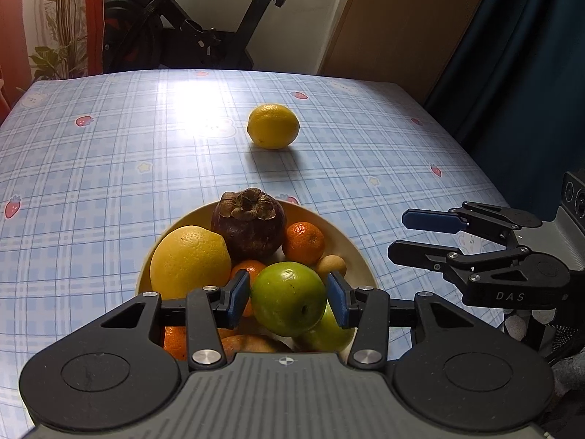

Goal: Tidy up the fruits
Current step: 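Lower the green apples onto the plate and open both grippers, then move both open grippers toward the yellow lemon on the cloth, then grasp the yellow lemon with the left gripper while the right gripper closes on it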

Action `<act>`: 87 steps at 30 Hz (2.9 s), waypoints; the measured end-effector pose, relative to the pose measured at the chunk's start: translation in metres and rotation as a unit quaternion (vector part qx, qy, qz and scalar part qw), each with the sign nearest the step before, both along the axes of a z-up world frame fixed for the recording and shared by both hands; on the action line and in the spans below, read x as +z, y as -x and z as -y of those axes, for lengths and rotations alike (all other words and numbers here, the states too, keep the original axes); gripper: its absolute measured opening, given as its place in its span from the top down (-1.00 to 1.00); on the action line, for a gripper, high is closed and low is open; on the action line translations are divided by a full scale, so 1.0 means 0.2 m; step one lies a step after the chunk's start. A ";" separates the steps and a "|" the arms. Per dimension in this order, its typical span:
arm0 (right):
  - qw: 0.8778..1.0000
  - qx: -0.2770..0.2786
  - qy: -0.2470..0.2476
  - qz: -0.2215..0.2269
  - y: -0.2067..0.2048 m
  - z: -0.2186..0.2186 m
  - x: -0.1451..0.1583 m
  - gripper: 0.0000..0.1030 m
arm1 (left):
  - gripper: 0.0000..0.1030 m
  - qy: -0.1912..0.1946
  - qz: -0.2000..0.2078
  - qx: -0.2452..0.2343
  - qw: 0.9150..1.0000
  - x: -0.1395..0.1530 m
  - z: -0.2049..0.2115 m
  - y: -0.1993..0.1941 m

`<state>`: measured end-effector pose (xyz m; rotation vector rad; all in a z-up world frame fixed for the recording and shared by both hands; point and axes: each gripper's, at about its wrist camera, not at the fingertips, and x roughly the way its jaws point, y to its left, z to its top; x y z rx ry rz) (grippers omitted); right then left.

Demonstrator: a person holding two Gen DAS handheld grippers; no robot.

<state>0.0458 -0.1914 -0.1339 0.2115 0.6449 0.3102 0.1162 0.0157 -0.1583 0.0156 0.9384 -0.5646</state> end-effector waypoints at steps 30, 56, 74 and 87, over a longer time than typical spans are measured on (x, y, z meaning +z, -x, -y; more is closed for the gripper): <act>0.999 -0.018 0.030 0.016 -0.23 0.07 -0.01 -0.09 | 0.09 0.022 0.110 0.101 0.989 0.23 -0.09 -0.23; 0.997 -0.064 0.037 0.006 -0.70 0.21 -0.18 -0.14 | -0.11 0.015 0.126 0.154 0.980 0.18 0.09 -0.68; 0.999 -0.002 0.045 0.002 -0.86 0.09 -0.27 -0.26 | -0.11 0.083 -0.024 0.103 0.991 -0.09 0.20 -0.84; 1.000 0.002 0.031 0.001 -0.91 0.10 -0.30 -0.27 | 0.03 0.085 -0.052 0.086 0.991 -0.15 0.23 -0.87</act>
